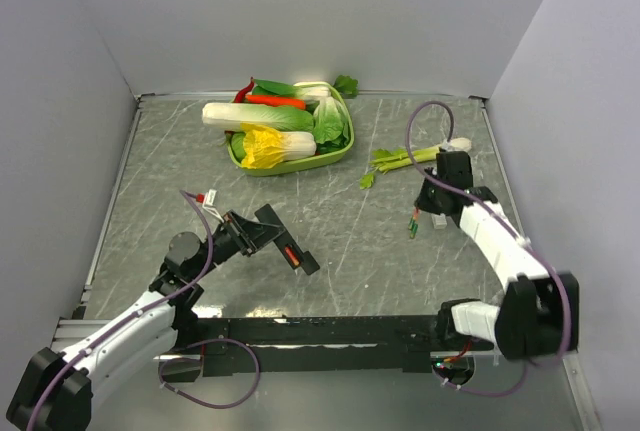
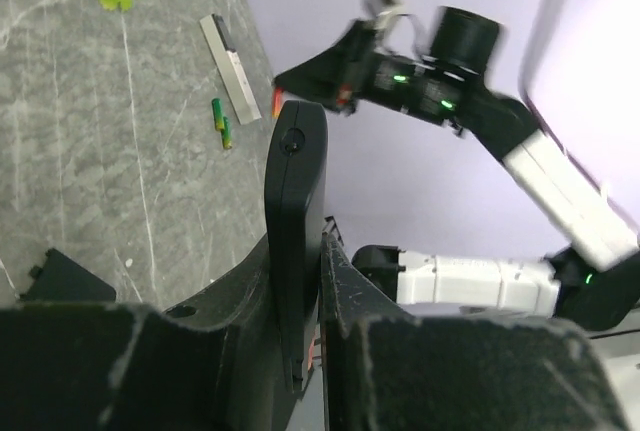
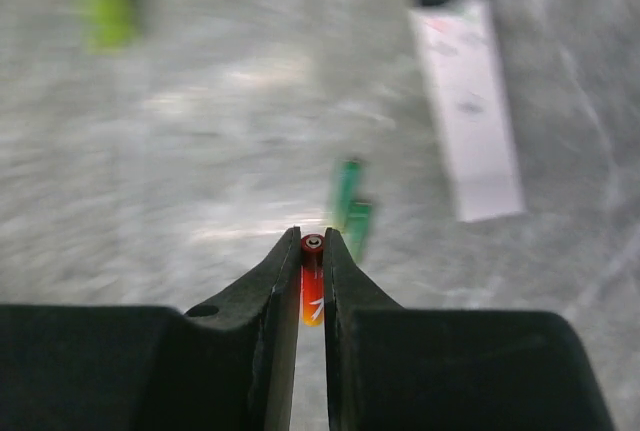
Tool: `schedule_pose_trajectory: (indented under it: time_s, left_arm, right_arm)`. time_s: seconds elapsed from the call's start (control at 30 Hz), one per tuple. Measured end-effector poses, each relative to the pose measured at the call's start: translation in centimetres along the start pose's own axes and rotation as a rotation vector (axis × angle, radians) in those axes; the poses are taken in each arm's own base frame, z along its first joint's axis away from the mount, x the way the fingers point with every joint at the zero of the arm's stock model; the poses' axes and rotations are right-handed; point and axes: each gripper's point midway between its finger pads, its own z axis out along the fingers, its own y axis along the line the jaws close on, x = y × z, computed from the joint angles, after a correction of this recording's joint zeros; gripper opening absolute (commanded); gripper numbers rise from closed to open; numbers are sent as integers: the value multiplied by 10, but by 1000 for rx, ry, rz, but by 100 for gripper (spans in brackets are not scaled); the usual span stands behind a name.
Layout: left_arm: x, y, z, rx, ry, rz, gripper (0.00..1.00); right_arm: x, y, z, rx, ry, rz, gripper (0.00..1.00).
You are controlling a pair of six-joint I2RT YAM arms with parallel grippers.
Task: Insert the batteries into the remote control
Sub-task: Pick up the battery from the center of the board, then load the battery into the remote control.
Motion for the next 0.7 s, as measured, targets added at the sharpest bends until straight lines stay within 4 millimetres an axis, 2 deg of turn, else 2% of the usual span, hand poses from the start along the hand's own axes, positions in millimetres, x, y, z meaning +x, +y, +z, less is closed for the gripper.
schedule_pose_trajectory:
  time_s: [0.13, 0.23, 0.4, 0.53, 0.7]
  left_arm:
    - [4, 10, -2, -24, -9, -81, 1]
    - [3, 11, -2, -29, -19, -129, 1]
    - [-5, 2, -4, -7, -58, -170, 1]
    - [-11, 2, -6, -17, -94, -207, 1]
    - [-14, 8, -10, -38, -133, -269, 1]
  right_arm:
    - [-25, 58, -47, -192, -200, -101, 0]
    - [-25, 106, -81, -366, -312, -182, 0]
    - [4, 178, -129, -659, -409, -321, 0]
    - [30, 216, -156, -824, -446, -422, 0]
    - [50, 256, -195, -1001, -535, -527, 0]
